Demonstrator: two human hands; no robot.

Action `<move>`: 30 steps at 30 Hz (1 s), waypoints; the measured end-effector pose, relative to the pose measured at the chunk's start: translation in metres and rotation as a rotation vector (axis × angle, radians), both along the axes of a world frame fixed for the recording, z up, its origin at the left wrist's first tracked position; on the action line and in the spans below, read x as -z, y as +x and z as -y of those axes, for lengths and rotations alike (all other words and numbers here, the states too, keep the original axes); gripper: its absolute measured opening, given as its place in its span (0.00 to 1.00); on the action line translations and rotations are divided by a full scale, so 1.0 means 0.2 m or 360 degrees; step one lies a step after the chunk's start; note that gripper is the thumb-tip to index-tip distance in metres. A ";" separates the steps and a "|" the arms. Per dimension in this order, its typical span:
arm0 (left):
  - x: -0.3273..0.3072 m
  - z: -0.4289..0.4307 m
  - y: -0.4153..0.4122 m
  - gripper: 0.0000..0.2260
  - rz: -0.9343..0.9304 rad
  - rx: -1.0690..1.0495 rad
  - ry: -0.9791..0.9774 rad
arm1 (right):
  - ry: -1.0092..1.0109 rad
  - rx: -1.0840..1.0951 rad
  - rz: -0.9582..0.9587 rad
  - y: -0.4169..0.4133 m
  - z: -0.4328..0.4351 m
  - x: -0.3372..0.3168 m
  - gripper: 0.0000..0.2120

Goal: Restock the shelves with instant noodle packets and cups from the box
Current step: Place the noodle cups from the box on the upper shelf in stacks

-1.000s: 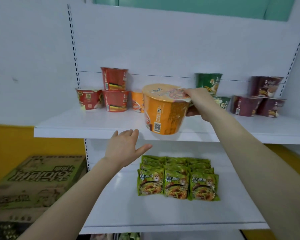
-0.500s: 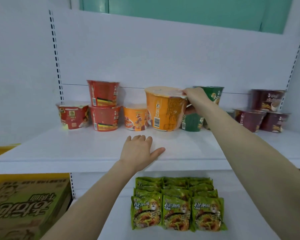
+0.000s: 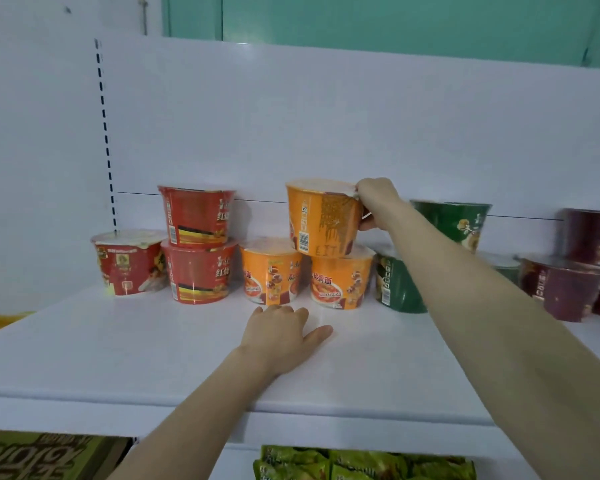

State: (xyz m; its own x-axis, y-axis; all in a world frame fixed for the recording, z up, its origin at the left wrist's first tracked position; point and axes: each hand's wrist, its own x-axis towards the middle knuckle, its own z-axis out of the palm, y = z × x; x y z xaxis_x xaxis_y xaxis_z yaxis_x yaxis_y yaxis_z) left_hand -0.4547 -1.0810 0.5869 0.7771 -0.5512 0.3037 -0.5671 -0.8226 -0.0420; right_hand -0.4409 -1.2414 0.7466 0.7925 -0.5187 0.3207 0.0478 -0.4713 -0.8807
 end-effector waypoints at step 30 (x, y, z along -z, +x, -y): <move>0.10 0.01 0.08 0.26 -0.0157 0.0218 -0.0280 | 0.0162 -0.0046 -0.0110 0.39 0.05 0.03 0.22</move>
State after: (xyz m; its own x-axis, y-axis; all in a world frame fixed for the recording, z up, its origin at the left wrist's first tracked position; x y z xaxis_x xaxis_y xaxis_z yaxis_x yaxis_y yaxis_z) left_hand -0.4382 -1.0822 0.5666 0.7293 -0.5991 0.3304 -0.6683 -0.7273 0.1563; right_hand -0.3626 -1.2505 0.7411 0.8260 -0.5225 0.2114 -0.0025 -0.3785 -0.9256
